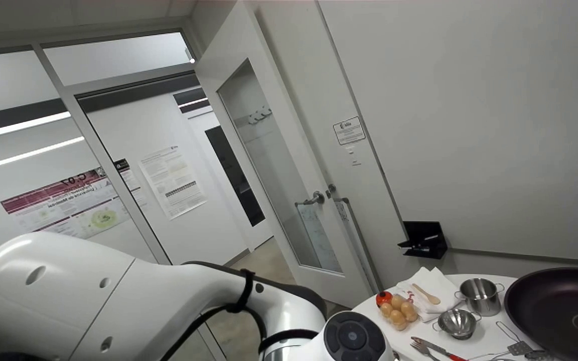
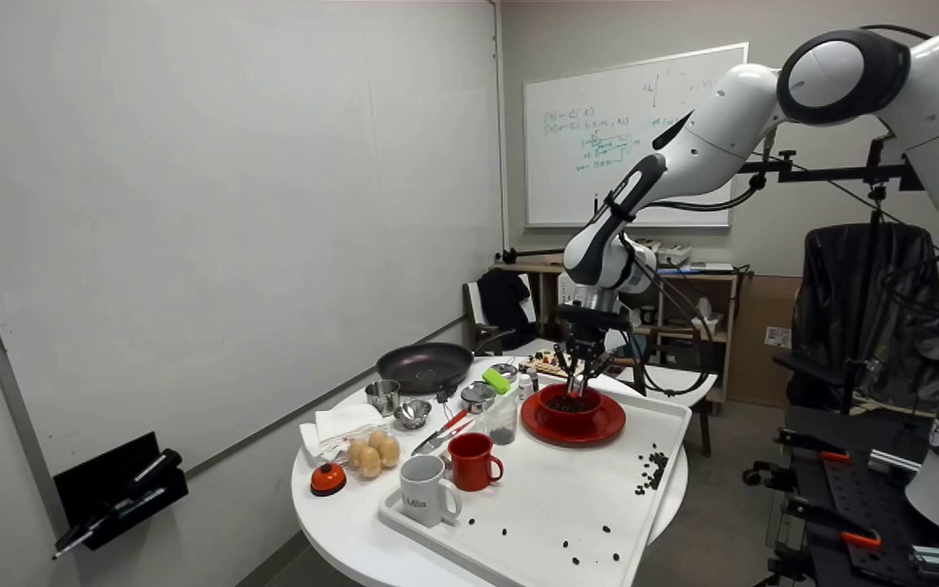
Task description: Use the spoon to mix the contents of the bowl
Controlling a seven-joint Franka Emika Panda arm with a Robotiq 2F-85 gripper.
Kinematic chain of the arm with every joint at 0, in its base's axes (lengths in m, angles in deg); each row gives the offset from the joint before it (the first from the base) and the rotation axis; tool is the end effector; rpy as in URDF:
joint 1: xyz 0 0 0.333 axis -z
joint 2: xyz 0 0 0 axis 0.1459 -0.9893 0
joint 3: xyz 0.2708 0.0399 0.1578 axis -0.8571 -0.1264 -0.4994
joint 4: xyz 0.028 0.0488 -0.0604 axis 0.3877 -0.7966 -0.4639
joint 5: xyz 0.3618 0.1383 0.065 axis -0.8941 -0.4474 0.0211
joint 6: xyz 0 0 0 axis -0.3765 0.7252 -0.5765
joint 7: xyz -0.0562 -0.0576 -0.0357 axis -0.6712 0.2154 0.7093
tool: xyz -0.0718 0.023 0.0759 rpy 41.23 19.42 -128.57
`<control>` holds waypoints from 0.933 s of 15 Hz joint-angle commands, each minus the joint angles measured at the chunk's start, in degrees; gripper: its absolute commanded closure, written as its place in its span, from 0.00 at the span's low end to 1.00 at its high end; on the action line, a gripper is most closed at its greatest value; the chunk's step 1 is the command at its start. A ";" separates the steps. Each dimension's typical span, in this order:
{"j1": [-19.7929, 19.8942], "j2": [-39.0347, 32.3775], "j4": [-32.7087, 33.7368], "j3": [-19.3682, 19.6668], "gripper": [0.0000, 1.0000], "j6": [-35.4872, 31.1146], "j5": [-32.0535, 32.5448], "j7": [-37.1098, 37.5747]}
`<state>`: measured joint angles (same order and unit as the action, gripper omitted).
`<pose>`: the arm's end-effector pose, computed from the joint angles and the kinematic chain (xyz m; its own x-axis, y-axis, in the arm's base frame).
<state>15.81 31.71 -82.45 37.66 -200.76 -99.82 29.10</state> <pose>0.5679 -0.1304 0.1849 0.2139 -0.9326 -0.2908 -0.9722 -0.1741 -0.1567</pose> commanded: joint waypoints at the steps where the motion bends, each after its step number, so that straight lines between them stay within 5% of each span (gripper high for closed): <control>1: 2.95 -1.69 3.96 -0.97 0.93 7.38 -2.41 -4.15; 8: 8.41 -7.99 9.67 -0.76 0.93 22.66 -10.39 -11.54; 14: 9.18 -10.77 12.27 0.62 0.93 28.24 -14.50 -15.30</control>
<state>24.97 22.58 -72.74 37.56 -175.70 -112.29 15.65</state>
